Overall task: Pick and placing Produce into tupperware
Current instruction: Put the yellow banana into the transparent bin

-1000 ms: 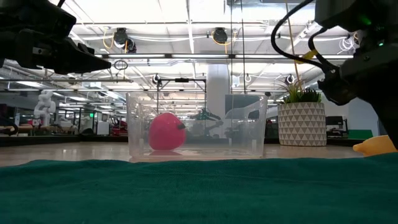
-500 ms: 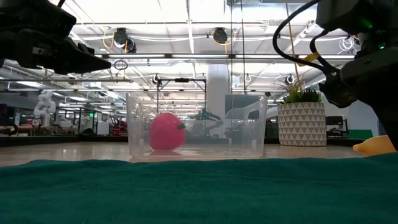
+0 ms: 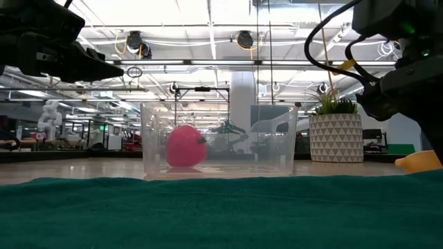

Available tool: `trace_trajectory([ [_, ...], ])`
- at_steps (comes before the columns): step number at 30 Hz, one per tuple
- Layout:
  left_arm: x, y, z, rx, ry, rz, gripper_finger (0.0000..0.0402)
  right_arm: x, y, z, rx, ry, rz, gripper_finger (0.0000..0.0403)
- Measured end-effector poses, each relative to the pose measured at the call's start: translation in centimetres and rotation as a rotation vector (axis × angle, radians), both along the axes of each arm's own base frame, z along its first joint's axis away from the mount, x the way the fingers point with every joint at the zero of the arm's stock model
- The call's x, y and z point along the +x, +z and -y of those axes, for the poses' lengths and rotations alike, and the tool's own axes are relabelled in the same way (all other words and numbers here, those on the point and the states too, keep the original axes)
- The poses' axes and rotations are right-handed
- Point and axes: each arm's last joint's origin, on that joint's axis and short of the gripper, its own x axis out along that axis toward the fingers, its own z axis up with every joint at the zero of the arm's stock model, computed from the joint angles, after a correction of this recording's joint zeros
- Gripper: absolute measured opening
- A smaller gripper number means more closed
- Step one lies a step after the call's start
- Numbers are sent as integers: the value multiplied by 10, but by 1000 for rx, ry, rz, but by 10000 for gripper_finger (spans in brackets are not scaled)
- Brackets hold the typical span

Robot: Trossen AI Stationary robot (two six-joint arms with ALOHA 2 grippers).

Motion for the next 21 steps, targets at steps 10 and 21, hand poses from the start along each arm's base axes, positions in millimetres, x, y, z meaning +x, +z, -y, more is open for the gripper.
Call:
trace_trajectory([
  [10,0,0,0,0,0,0,26,3,6,3,38,-15,43,222],
  [21,0,0,0,0,0,0,26,3,13,7,49,-7,85,221],
])
